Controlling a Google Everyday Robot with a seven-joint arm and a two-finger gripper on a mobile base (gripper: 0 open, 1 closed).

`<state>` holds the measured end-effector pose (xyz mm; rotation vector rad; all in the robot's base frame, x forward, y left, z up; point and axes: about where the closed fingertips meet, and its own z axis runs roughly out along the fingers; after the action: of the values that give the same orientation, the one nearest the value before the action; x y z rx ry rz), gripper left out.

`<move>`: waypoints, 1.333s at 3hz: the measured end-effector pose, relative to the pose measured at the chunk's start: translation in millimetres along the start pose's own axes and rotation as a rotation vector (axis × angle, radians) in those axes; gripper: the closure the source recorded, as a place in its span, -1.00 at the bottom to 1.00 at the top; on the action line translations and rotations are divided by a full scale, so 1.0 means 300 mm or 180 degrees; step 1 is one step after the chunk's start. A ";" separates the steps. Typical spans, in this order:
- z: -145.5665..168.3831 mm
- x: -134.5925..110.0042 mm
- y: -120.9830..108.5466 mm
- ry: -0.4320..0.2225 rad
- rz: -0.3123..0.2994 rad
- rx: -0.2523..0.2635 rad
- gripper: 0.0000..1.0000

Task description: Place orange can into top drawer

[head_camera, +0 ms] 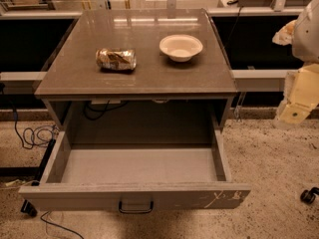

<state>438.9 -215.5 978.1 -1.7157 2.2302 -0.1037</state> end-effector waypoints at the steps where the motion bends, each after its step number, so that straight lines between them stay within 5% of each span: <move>1: -0.004 -0.007 -0.004 -0.0008 0.0023 0.0021 -1.00; 2: 0.019 -0.065 -0.022 -0.0320 0.0291 0.0002 -1.00; 3: 0.018 -0.074 -0.035 -0.0328 0.0276 0.0008 -1.00; 4: 0.019 -0.173 -0.189 -0.0408 0.0116 0.0058 -1.00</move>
Offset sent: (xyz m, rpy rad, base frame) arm 0.0328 0.0322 -0.0097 0.2838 -0.0033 -0.1462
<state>505.1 -180.8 997.8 -1.6239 2.1594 -0.0053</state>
